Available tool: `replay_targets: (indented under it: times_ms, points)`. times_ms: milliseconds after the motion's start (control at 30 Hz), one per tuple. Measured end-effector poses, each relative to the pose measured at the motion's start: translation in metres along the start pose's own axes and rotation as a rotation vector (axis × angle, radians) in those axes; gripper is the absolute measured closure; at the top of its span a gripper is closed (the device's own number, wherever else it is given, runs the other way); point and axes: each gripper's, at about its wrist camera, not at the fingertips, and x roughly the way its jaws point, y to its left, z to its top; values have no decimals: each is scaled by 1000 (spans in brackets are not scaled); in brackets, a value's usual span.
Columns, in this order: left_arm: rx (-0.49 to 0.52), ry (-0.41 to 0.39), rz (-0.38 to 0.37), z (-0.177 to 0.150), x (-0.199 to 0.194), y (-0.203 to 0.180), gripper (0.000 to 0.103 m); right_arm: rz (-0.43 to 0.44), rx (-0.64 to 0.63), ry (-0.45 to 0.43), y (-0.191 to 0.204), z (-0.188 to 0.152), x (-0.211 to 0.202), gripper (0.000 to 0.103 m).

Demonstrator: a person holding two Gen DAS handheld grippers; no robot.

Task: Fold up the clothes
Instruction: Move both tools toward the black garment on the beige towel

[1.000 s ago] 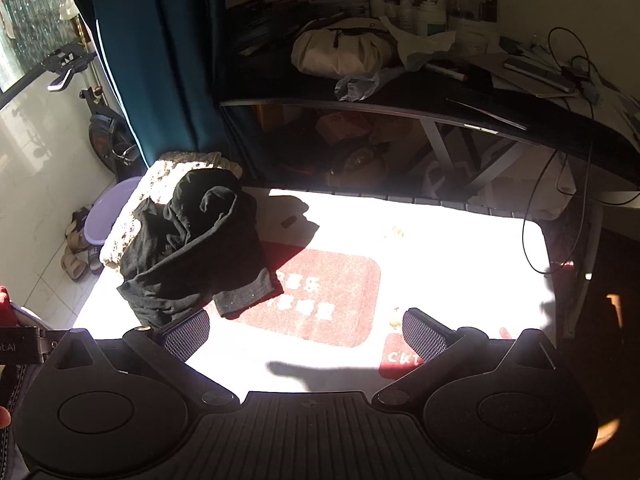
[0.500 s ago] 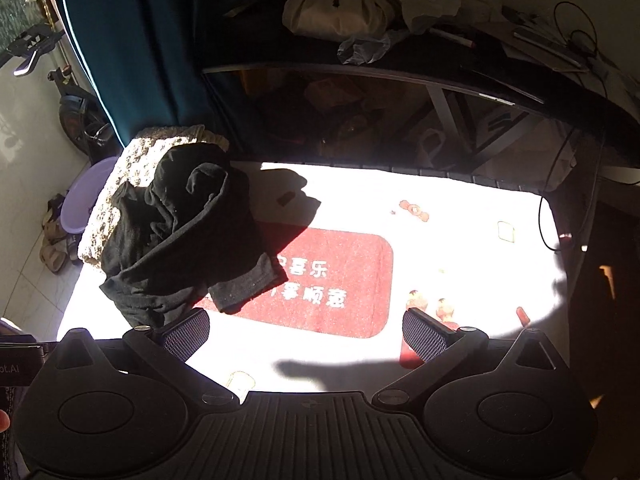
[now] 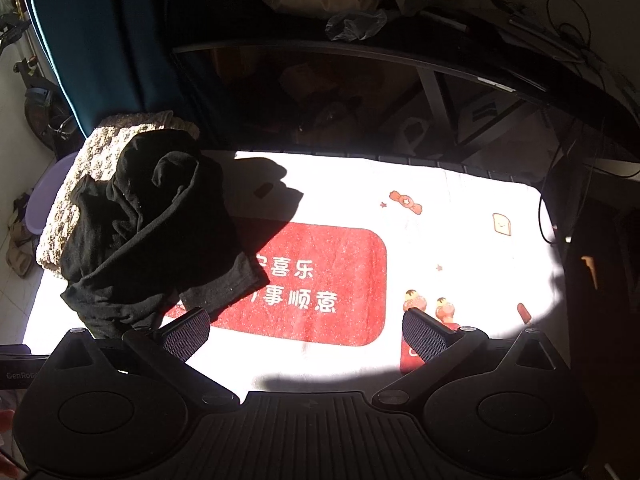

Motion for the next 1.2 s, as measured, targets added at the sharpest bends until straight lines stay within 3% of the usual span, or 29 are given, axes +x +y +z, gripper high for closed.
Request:
replay_targets:
  times_ms: [200, 367, 533, 767, 833, 900, 1000, 1200]
  points:
    - [24, -43, -24, 3, 4, -13, 0, 0, 5, -25, 4, -5, 13, 1]
    - [57, -85, -11, 12, 15, -15, 0, -20, -93, -76, 15, -5, 29, 1]
    - [44, -88, 69, 43, 58, 4, 1, -5, -72, -61, 15, 6, 59, 1]
    - [-51, -127, 112, 107, 97, 33, 1, 14, -127, -37, 27, 31, 113, 1]
    - [-95, -113, 111, 125, 112, 40, 1, 20, -143, -33, 32, 41, 130, 1]
    - [-84, -47, 134, 135, 134, 42, 0, 25, -150, -29, 36, 50, 145, 1]
    - [-43, -59, 148, 135, 141, 37, 0, 23, -162, -23, 42, 64, 166, 1]
    - [-83, -43, 153, 132, 140, 38, 0, 5, -200, -6, 54, 78, 188, 1]
